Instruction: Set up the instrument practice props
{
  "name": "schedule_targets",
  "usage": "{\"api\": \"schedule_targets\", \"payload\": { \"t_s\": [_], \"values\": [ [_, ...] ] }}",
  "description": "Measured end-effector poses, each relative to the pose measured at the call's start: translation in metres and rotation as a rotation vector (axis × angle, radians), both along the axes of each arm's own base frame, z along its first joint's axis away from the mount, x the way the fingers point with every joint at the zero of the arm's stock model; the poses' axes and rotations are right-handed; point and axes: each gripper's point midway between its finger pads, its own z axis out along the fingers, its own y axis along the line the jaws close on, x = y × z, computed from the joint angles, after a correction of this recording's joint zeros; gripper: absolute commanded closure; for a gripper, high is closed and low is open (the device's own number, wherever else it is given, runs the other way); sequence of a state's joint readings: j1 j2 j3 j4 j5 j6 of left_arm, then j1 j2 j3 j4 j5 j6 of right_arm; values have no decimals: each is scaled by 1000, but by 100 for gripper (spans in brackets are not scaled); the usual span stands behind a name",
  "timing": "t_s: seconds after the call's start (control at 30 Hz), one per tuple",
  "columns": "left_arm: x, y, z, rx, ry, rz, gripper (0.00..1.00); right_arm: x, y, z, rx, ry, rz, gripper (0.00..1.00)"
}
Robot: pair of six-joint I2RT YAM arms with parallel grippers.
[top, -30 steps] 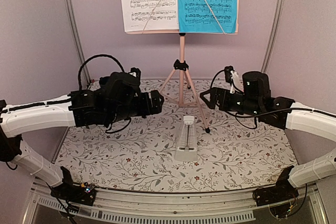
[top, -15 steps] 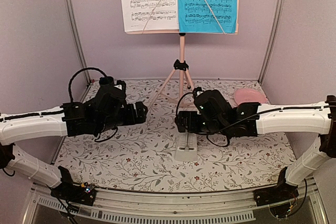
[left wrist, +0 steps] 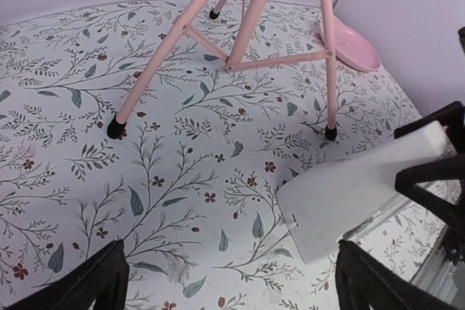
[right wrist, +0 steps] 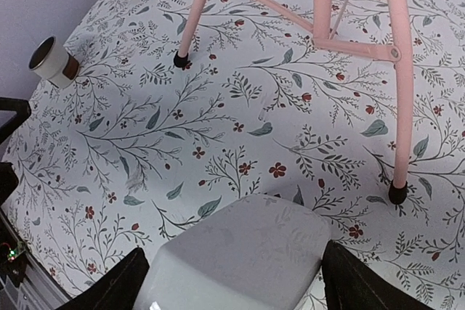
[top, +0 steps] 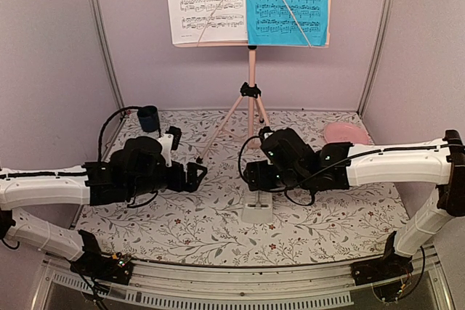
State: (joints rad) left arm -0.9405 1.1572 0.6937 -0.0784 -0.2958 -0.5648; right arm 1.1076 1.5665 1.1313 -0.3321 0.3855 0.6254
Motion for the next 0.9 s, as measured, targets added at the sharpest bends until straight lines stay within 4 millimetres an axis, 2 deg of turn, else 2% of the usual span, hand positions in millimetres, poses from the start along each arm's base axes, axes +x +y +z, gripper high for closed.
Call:
{"api": "schedule_targets", "payload": {
  "t_s": [0.13, 0.3, 0.43, 0.6, 0.77, 0.9],
  "values": [
    [-7, -2, -1, -13, -48, -63, 1, -6, -4, 2, -20, -27, 64, 29],
    [-15, -6, -9, 3, -82, -148, 1, -12, -4, 14, -18, -74, 145, 29],
    [-17, -12, -8, 4, -102, -190, 1, -13, -7, 23, 9, -96, 175, 33],
    [-18, -16, -7, -8, -131, -219, 1, -16, -5, 25, 40, -96, 209, 1],
    [-17, -20, -19, 29, -131, -240, 2, -7, -4, 23, 15, -66, 153, 1],
    [-16, -21, -24, 46, -131, -247, 1, 7, 8, 19, -30, -21, 26, 0]
  ]
}}
